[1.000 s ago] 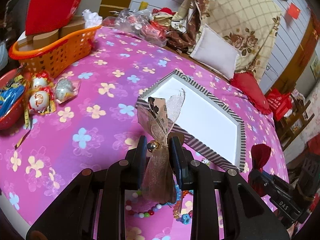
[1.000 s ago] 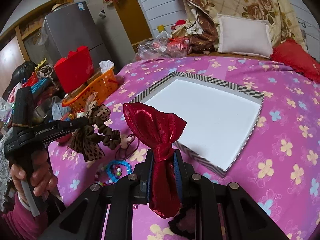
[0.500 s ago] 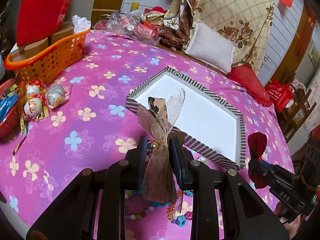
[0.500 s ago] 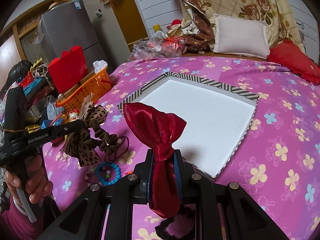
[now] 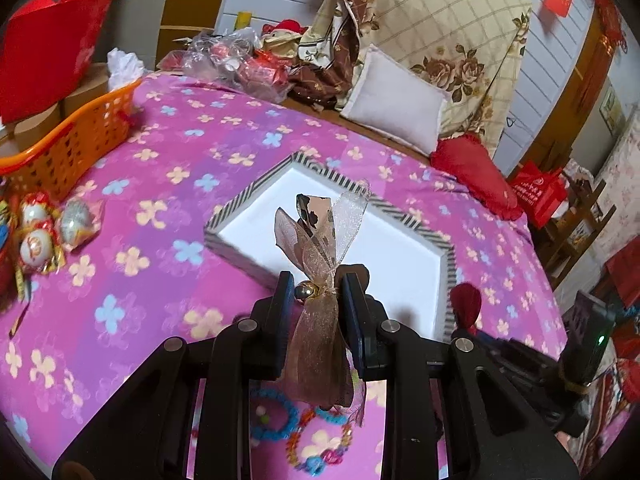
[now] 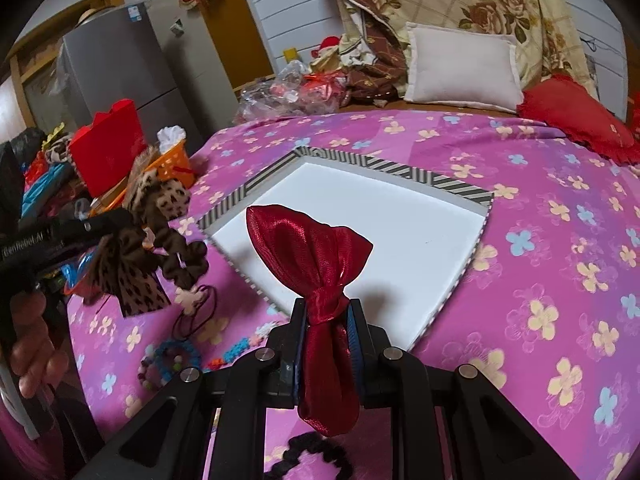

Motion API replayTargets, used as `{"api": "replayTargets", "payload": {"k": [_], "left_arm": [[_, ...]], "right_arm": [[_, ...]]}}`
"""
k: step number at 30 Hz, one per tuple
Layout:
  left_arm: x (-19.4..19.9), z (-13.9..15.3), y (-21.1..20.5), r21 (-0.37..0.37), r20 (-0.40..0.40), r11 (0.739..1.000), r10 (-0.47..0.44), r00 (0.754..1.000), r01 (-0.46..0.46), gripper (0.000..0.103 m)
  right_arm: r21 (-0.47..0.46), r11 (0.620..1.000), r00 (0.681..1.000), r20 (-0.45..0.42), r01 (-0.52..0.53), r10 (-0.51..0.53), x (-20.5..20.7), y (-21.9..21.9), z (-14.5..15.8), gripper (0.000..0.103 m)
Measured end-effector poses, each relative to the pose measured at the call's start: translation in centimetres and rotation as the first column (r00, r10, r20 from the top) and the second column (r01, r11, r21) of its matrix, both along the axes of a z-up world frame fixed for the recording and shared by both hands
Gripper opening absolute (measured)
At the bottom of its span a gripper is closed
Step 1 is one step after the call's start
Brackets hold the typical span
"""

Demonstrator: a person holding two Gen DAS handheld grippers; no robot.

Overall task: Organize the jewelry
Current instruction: 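Carry the tan bow into the tray and release with left tool while right tool places red bow there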

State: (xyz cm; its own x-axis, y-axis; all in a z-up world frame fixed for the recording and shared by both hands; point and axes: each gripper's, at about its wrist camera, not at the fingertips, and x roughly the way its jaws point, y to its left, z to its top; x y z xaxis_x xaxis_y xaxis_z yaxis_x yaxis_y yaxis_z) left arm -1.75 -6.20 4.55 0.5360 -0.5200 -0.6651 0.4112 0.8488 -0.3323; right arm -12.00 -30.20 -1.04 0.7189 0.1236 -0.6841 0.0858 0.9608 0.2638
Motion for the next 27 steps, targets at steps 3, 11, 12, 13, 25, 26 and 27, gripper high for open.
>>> {"api": "replayTargets", "payload": {"k": [3,11,12,13,25,26,27], "left_arm": [[1.6,0.4,-1.0,-0.007,0.002,1.000,-0.005,1.000,0.005,0.024],[7.2,-1.9,-3.5,-0.005,-0.047,1.000,0.008,0.999,-0.008,0.024],[8.1,-2.8,-3.7,-0.001,-0.069,1.000,0.014,0.998,-0.014,0.024],[8.8,-3.6,-3.8,0.009,-0.087,1.000,0.023,0.996,-0.022,0.024],[12.1,-9.1,-3.1,0.127,-0.167,0.985,0.140,0.976,-0.120,0.024],[12.1,-9.4,-3.1,0.138,-0.170,0.982,0.148,0.974,-0.125,0.024],[12.1,-9.7,-3.1,0.151,-0.172,0.980,0.157,0.972,-0.132,0.024]], "right_arm": [[-0.004,1.000,1.000,-0.012,0.008,-0.008,1.1,-0.4,-0.4,0.018],[-0.039,0.999,0.998,-0.057,0.002,-0.004,4.3,-0.1,-1.8,0.018],[-0.052,0.999,0.998,-0.066,0.001,-0.004,4.7,0.1,-2.1,0.018],[-0.060,0.998,0.997,-0.072,0.000,-0.004,4.8,0.2,-2.4,0.018],[-0.137,0.991,0.989,-0.145,-0.014,-0.006,7.0,1.6,-5.0,0.018],[-0.143,0.990,0.988,-0.153,-0.016,-0.006,7.0,1.8,-5.2,0.018],[-0.151,0.988,0.987,-0.161,-0.020,-0.005,7.1,1.9,-5.5,0.018]]}}
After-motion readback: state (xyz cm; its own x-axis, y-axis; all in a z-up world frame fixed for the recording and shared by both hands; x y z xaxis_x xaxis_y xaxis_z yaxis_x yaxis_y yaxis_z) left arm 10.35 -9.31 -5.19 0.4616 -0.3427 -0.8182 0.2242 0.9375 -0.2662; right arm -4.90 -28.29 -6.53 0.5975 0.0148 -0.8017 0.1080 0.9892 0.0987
